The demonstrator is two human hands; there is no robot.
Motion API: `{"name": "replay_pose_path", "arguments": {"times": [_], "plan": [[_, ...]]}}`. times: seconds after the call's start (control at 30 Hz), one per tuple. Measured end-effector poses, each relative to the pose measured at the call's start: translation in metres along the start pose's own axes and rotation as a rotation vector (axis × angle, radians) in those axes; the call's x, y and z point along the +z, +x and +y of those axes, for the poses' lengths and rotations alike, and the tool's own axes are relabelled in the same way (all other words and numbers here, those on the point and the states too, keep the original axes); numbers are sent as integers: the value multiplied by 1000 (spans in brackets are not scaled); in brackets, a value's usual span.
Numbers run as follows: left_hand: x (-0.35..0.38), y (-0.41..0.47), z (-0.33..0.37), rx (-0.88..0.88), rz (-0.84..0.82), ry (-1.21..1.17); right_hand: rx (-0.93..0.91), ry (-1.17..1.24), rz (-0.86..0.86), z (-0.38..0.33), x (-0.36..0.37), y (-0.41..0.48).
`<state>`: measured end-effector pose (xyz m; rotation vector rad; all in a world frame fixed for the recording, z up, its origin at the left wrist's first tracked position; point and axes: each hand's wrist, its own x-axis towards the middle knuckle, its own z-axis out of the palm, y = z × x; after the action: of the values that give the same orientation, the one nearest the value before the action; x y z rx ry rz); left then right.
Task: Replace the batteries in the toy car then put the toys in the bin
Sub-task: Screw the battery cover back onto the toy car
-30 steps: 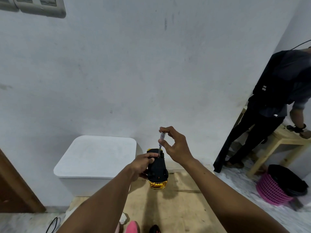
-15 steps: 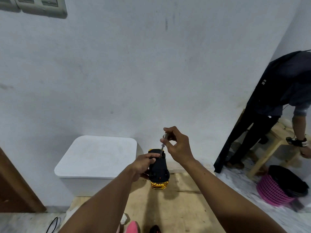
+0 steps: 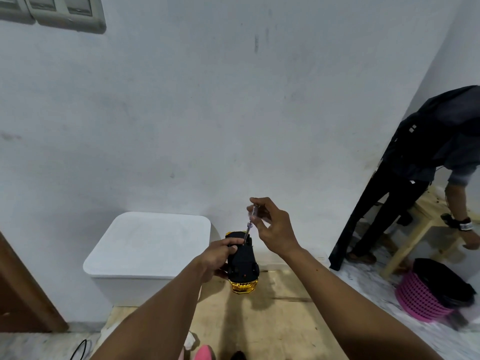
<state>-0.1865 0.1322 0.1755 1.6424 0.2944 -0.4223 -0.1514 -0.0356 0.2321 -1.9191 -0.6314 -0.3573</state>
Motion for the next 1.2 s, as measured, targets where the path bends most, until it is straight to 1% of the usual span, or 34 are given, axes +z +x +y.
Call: {"name": "replay_pose_path", "arguments": {"times": [0.13,0.27,0.43,0.57,0.67,0.8,0.9,0.97,1.07,1.2], "plan": [[0,-1,2,1,-4,13,4,16,11,1,1,-1],[1,-2,2,-2,-14,16,16,33,-45,-2,4,-2],[4,-2,4,10,-31,40,12,-15,12,0,7,-1],[3,1,4,12,-23,35,10,10,-9,-1,7,-1],[-2,2,5,11,-21,29,37,31,6,2,3,-2],[2,1,6,19,-35,37,83,-10,13,6,2,-1],[7,2,-1,47,-27,-11,97,-16,4,12,3,-3],[7,7,-7,27,-16,-53,112,-16,12,19,1,-5],[7,14,-16,-18,10,-46,146,0,20,29,-2,-10],[10,18,-26,-36,-9,-100,182,22,18,37,-4,-14]]}}
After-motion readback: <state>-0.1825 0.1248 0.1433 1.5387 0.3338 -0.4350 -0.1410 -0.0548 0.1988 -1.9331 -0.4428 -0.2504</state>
